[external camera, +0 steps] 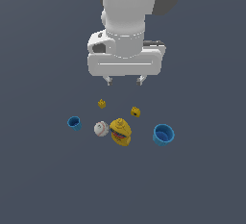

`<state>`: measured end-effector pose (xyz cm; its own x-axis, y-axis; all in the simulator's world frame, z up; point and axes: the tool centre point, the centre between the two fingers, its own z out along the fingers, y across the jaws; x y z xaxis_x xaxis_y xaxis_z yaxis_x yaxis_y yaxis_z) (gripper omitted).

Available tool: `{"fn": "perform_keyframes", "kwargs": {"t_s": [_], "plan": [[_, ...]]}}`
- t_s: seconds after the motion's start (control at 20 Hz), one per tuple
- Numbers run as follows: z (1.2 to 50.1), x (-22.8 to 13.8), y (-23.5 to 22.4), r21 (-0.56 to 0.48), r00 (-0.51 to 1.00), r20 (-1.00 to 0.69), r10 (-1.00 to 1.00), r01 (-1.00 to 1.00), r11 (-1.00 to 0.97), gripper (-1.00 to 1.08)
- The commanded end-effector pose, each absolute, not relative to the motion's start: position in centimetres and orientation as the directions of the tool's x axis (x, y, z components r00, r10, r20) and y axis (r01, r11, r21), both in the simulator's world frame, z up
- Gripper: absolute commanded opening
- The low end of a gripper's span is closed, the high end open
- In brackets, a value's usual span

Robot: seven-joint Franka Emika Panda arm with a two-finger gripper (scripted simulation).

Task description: Pick up a designated object from a clutter of objects.

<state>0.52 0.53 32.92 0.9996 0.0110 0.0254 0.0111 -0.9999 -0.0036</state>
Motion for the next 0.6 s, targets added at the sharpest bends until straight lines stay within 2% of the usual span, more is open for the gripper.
{"fn": "perform_keyframes", "kwargs": {"t_s": [0.0, 0.55], "plan": [[32.9, 0.5, 0.5, -0.004, 1.0, 0.025, 0.011, 0.011, -1.0, 1.0], [34.4, 1.3, 0.4, -0.019, 0.998, 0.066, 0.026, 0.027, -0.999, 1.0]]}}
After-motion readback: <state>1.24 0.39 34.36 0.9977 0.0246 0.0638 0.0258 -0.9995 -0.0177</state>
